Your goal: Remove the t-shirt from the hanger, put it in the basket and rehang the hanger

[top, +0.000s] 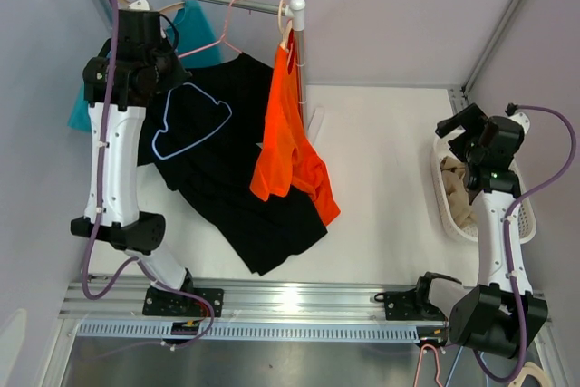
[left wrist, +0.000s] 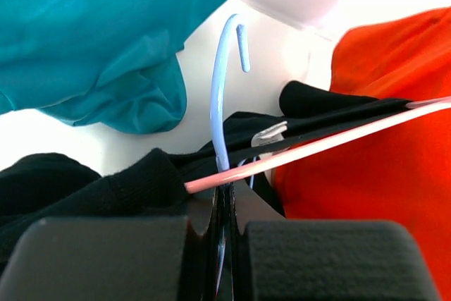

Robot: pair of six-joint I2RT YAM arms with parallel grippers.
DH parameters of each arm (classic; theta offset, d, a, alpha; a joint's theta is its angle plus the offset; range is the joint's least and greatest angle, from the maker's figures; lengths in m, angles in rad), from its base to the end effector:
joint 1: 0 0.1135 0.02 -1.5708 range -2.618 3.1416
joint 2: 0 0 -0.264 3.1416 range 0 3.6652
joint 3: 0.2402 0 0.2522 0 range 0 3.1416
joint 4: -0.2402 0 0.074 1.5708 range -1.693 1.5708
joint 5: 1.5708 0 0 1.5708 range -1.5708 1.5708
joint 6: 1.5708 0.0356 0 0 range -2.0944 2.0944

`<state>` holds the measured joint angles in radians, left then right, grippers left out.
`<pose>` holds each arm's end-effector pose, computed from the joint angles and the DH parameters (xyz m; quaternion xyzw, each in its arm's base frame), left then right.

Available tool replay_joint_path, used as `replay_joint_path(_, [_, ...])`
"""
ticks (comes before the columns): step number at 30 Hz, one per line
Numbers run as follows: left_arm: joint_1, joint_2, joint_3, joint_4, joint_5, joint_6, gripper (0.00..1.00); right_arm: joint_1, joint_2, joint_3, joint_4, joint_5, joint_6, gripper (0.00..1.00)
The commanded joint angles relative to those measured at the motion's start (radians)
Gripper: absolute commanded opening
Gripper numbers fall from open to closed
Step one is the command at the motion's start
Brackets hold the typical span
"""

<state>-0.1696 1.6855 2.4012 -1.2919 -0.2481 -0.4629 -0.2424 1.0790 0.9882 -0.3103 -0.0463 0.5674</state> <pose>0.2841 -0.0398 0.5226 -0.1858 0.8541 -0.0439 0.4837 0.2388 -0.0574 0.3410 0.3166 0.7712 0.1083 0.5415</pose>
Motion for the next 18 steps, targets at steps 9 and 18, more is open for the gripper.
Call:
replay_joint_path(9, [0.056, 0.049, -0.080, 0.045, 0.216, -0.125, 0.01, 0.049, -0.013, -0.016, 0.053, -0.013, -0.017, 0.99])
replay_joint_path(18, [0.143, 0.057, -0.048, 0.022, 0.369, -0.227, 0.01, 0.052, -0.028, -0.032, 0.057, -0.032, -0.014, 1.00])
